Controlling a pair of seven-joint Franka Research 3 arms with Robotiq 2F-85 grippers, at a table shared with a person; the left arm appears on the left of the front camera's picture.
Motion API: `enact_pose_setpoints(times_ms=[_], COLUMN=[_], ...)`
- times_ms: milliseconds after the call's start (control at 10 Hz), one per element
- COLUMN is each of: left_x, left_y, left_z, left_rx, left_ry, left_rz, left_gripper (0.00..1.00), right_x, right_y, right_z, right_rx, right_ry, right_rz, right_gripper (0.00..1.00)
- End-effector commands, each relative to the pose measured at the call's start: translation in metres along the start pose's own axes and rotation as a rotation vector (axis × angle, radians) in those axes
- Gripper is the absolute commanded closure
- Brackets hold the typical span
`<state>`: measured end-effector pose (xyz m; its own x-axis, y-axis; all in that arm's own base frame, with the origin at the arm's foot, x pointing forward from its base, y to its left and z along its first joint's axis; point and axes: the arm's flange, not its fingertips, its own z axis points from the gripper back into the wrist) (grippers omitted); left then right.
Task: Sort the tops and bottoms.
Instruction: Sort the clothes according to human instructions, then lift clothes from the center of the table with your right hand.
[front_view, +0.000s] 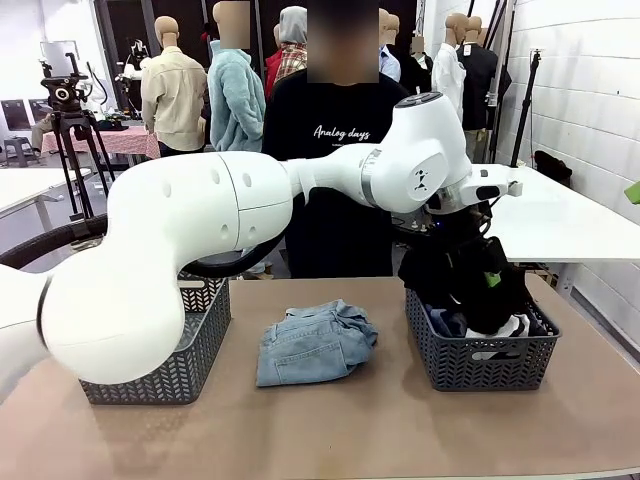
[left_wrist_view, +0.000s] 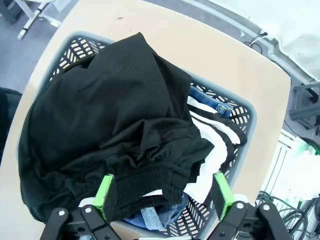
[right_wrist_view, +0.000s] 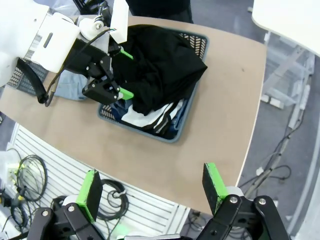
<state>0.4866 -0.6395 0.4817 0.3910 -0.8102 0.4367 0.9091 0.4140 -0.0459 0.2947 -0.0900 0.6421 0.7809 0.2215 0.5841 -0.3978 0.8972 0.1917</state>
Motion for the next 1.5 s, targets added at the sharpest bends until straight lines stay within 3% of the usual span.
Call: enact_pose_setpoints(times_ms=[0, 1400], left_x=[0.0005, 0.0005], left_y=[-0.0004, -0.0004], left_z=[0.0013, 0.0013], left_rx=[0.009, 0.009], left_ry=[0.0, 0.0], left_rz=[-0.005, -0.005], left_gripper=[0.0, 0.0], right_x=[-0.0002, -0.0002], right_y=[0.0002, 0.0002], right_z=[-0.0003, -0.0003], right_rx=[0.003, 0.003], right_ry=[0.005, 0.005], right_rz=[0.008, 0.008], right_gripper=[0.0, 0.0])
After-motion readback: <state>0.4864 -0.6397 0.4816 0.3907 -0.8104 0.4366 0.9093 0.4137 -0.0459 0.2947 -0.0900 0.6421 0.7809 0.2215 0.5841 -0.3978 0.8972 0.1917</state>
